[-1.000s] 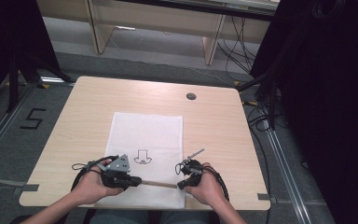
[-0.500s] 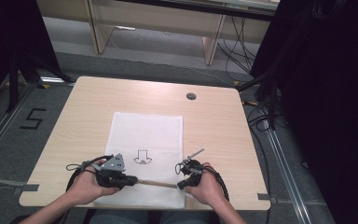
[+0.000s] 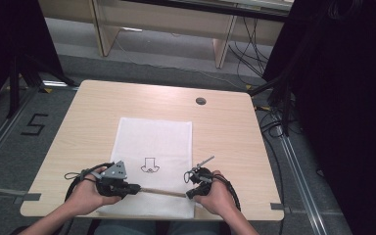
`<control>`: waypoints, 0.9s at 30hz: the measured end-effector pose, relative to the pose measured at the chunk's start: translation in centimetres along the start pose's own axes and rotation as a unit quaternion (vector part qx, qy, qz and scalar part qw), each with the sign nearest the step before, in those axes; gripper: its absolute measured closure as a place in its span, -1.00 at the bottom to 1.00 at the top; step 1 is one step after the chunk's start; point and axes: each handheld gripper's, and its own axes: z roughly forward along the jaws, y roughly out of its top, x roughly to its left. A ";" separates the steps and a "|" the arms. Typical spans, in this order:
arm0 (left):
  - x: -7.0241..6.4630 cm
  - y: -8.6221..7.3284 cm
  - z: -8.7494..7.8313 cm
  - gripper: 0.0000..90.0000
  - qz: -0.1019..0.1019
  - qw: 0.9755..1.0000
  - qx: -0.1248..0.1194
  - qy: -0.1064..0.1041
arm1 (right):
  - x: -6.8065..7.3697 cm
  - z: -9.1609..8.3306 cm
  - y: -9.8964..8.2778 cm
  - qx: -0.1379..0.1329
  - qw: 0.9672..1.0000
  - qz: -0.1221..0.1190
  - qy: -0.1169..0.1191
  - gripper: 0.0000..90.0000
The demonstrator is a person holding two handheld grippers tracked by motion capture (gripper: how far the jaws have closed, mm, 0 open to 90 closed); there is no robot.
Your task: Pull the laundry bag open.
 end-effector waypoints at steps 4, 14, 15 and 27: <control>0.0 -0.1 -0.2 0.94 -0.003 1.000 -0.003 0.000 | -0.1 0.0 0.0 -0.004 1.000 -0.005 -0.004 1.00; 0.4 -0.7 -0.8 0.94 -0.014 1.000 -0.009 0.007 | -0.2 0.1 0.0 -0.005 1.000 -0.010 -0.003 1.00; 0.6 -0.7 -0.9 0.94 -0.001 1.000 -0.007 0.005 | 0.0 0.0 0.0 -0.002 1.000 -0.002 -0.001 1.00; 0.8 -1.3 -1.5 0.94 -0.024 1.000 -0.011 0.014 | -0.1 0.1 0.0 -0.005 1.000 -0.010 -0.004 1.00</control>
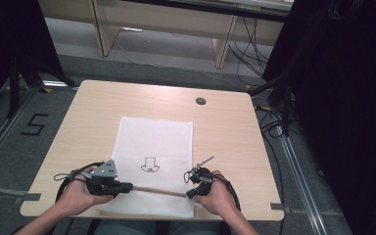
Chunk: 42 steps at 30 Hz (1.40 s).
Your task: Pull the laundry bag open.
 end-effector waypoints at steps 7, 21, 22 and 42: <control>0.0 -0.2 -0.4 0.94 -0.010 1.000 -0.008 0.006 | 0.2 0.0 0.0 0.002 1.000 0.002 -0.001 1.00; 0.4 -0.3 -0.8 0.94 -0.005 1.000 -0.009 0.005 | 0.1 0.0 0.0 -0.001 1.000 -0.004 -0.005 1.00; 0.4 -0.5 -0.9 0.94 -0.011 1.000 -0.008 0.005 | 0.1 0.0 0.0 -0.001 1.000 -0.004 -0.006 1.00; 1.3 -1.6 -2.2 0.94 -0.026 0.999 -0.010 0.026 | 0.1 0.0 0.0 -0.001 1.000 -0.003 -0.005 1.00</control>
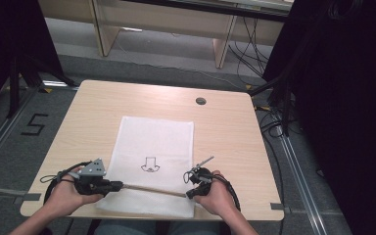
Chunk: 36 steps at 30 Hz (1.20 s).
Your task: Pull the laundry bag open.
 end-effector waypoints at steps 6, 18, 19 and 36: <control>0.7 -1.0 -1.2 0.93 -0.026 0.999 0.000 0.022 | 0.0 0.0 0.0 0.002 1.000 0.002 0.001 1.00; 2.3 -2.9 -3.3 0.93 -0.064 0.993 0.035 0.097 | -0.1 0.0 0.0 0.003 1.000 0.003 0.004 1.00; 2.3 -3.0 -3.4 0.93 -0.071 0.992 0.031 0.095 | -0.1 0.0 0.0 0.003 1.000 0.003 0.004 1.00; 2.5 -3.4 -2.9 0.91 -0.048 0.990 0.074 0.110 | 0.0 0.0 0.0 0.000 1.000 0.005 0.001 1.00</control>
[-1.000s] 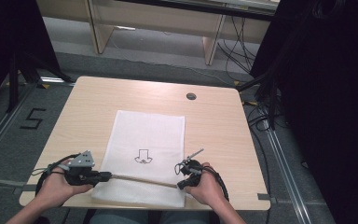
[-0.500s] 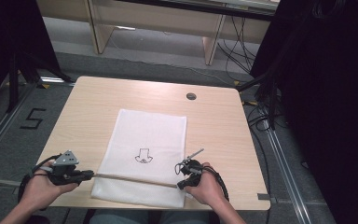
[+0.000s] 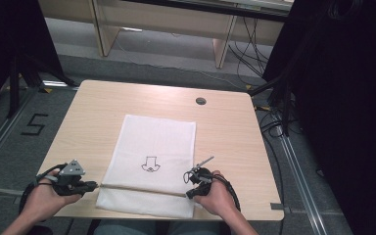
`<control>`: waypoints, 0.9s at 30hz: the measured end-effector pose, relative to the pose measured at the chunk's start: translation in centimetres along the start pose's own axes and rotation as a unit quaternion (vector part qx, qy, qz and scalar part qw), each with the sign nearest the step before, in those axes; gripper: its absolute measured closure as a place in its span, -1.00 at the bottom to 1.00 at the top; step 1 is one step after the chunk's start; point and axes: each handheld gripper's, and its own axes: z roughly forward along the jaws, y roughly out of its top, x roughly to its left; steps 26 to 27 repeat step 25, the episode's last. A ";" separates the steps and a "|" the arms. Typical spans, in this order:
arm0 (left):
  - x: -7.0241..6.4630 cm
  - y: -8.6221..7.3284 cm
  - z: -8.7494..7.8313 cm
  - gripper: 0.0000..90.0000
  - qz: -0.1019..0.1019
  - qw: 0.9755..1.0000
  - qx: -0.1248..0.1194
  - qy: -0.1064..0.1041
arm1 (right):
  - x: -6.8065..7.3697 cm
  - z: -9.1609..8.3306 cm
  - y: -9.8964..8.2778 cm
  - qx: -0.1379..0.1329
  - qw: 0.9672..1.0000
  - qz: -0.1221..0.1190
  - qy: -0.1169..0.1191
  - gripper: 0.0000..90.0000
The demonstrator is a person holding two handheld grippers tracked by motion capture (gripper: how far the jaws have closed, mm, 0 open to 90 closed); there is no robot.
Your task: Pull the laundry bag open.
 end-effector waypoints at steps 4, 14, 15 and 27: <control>0.2 0.0 -0.1 0.89 0.004 1.000 -0.009 -0.004 | -0.4 0.0 -0.2 -0.007 1.000 0.006 0.015 1.00; 1.1 -0.2 -0.4 0.44 -0.066 0.992 -0.093 -0.046 | -0.9 -1.2 -0.1 -0.035 0.999 0.035 0.006 0.50; 1.1 -0.2 -0.5 0.40 -0.075 0.991 -0.103 -0.042 | -1.0 -1.3 -0.1 -0.039 0.999 0.036 0.004 0.49; 0.9 0.6 0.1 0.16 -0.040 0.989 -0.135 -0.054 | -1.6 -1.9 -0.1 -0.062 0.997 0.047 -0.019 0.33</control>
